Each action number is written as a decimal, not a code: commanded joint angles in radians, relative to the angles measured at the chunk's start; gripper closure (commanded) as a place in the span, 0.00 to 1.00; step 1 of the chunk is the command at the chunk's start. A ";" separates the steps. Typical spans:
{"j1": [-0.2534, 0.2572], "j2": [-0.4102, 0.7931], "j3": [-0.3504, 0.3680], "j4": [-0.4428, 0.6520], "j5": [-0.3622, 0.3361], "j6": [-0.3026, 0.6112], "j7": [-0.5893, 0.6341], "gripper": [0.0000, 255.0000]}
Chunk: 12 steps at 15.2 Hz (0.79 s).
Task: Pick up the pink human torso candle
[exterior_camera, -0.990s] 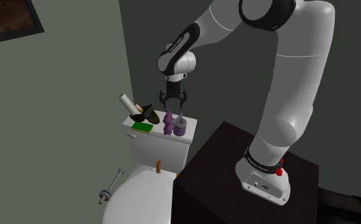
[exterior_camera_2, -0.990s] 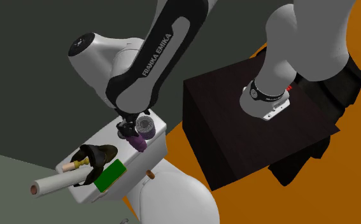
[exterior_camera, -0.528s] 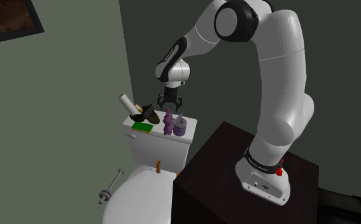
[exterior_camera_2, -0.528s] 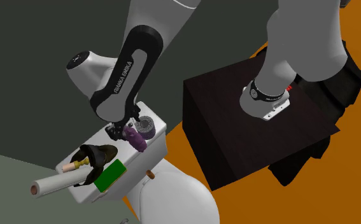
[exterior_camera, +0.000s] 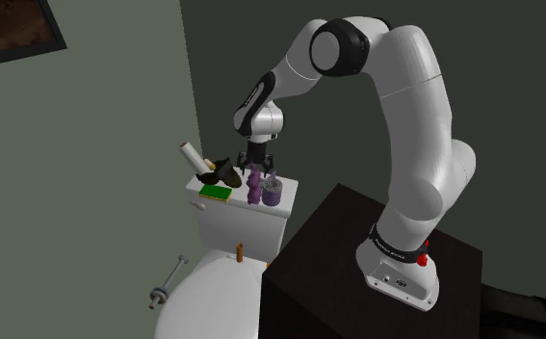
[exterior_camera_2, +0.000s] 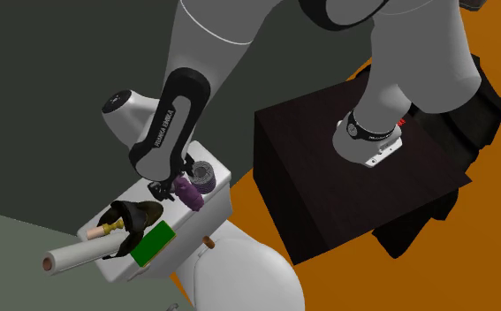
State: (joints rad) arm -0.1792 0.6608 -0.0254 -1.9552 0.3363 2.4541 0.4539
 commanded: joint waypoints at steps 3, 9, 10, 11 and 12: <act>-0.002 0.022 0.002 0.011 0.003 0.011 -0.004 1.00; -0.002 0.022 0.003 0.011 0.003 0.011 -0.004 1.00; -0.003 0.023 0.003 0.011 0.003 0.011 -0.005 1.00; -0.003 0.023 0.003 0.011 0.003 0.012 -0.005 1.00; -0.002 0.021 0.002 0.010 0.003 0.010 -0.004 1.00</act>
State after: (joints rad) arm -0.1817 0.6815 -0.0228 -1.9434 0.3396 2.4656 0.4492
